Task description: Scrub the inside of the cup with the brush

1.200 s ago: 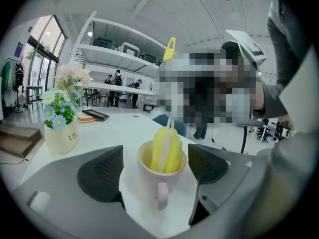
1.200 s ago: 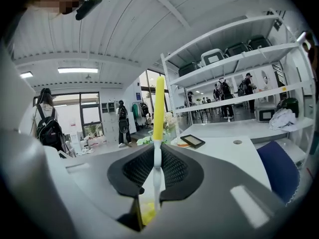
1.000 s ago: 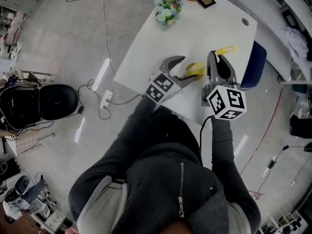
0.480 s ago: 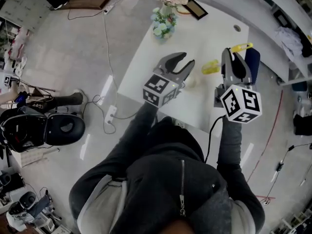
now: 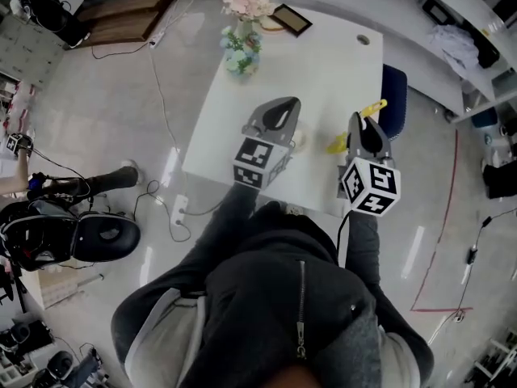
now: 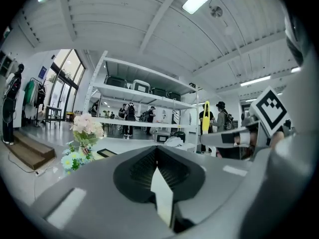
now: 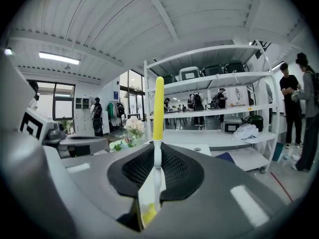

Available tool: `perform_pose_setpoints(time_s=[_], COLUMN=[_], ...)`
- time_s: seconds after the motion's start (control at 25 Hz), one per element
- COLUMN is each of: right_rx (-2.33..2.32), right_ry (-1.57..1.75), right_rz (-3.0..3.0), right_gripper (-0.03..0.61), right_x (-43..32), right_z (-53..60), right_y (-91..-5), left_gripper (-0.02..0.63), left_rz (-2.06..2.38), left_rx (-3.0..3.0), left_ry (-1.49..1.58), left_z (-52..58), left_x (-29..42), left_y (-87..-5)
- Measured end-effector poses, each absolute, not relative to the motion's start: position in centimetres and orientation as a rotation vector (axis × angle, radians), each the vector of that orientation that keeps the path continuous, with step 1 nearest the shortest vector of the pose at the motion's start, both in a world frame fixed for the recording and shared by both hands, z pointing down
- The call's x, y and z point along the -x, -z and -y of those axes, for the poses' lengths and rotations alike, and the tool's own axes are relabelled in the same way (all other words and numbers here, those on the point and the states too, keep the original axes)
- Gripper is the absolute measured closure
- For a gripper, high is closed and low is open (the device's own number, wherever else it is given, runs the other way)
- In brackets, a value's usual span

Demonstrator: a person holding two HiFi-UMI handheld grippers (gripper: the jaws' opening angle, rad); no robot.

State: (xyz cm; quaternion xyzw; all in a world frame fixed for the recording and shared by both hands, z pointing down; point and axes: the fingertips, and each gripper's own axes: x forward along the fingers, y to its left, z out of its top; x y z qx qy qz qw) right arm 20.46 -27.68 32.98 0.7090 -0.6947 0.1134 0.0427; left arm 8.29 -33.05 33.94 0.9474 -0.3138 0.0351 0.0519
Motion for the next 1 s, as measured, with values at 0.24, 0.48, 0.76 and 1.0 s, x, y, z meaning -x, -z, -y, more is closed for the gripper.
perform_pose_setpoints(time_s=[0.24, 0.48, 0.76, 1.0], right_rx=[-2.186, -2.195, -2.185, -2.175], right_ry=[-0.375, -0.368, -0.36, -0.373], right_rz=[2.083, 2.093, 2.112, 2.121], right_gripper=[0.537, 0.537, 0.537, 0.537], right_x=[-20.4, -20.5, -20.8, -21.0], right_z=[26.6, 26.4, 26.5, 26.4], right_y=[-35.1, -34.9, -34.6, -35.1], left_gripper=[0.603, 0.603, 0.603, 0.603], left_rz=[0.947, 0.932, 0.952, 0.972], left_rx=[-2.851, -2.867, -2.866, -2.844], left_ry=[-0.121, -0.131, -0.137, -0.154], left_z=[32.3, 32.0, 32.1, 32.0], left_x=[-7.4, -7.6, -7.5, -7.0], left_y=[-35.1, -35.6, -35.9, -36.7])
